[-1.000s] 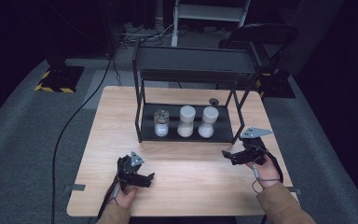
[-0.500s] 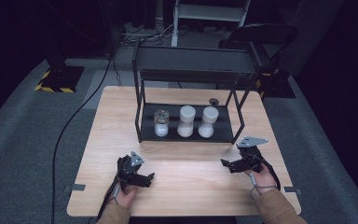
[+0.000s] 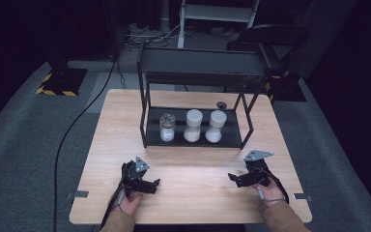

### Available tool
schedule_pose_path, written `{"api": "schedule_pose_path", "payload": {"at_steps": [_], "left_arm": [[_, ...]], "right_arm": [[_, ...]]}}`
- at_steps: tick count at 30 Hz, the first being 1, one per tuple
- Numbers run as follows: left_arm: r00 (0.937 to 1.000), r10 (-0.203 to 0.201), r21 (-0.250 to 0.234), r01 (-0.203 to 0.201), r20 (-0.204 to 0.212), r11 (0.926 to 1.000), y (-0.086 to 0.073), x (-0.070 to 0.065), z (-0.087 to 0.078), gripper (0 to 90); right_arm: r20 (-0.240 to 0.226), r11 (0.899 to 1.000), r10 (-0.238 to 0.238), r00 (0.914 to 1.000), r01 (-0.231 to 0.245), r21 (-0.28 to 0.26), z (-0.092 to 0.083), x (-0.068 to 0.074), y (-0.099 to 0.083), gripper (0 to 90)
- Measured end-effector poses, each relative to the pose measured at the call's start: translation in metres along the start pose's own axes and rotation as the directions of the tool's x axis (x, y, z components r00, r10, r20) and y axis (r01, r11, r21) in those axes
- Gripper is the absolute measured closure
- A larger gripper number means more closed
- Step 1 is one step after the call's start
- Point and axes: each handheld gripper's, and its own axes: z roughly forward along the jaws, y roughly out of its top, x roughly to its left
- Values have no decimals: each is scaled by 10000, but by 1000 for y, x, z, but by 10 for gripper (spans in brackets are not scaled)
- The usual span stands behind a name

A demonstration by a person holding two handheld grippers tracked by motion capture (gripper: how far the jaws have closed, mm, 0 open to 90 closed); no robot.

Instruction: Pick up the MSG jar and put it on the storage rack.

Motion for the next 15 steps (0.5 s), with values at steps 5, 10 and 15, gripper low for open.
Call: {"api": "schedule_pose_path", "payload": {"at_steps": [5, 10, 15], "left_arm": [[10000, -2, 1, 2, -6, 10000, 0, 0, 0, 0], [10000, 0, 3, 0, -6, 10000, 0, 0, 0, 0], [10000, 0, 5, 0, -4, 10000, 0, 0, 0, 0]], "right_arm": [[-12, 9998, 40, 10000, -39, 198, 5, 1, -5, 10], [-12, 9996, 66, 10000, -65, 290, 8, 2, -8, 11], [-5, 9990, 98, 10000, -97, 432, 11, 2, -11, 11]]}}
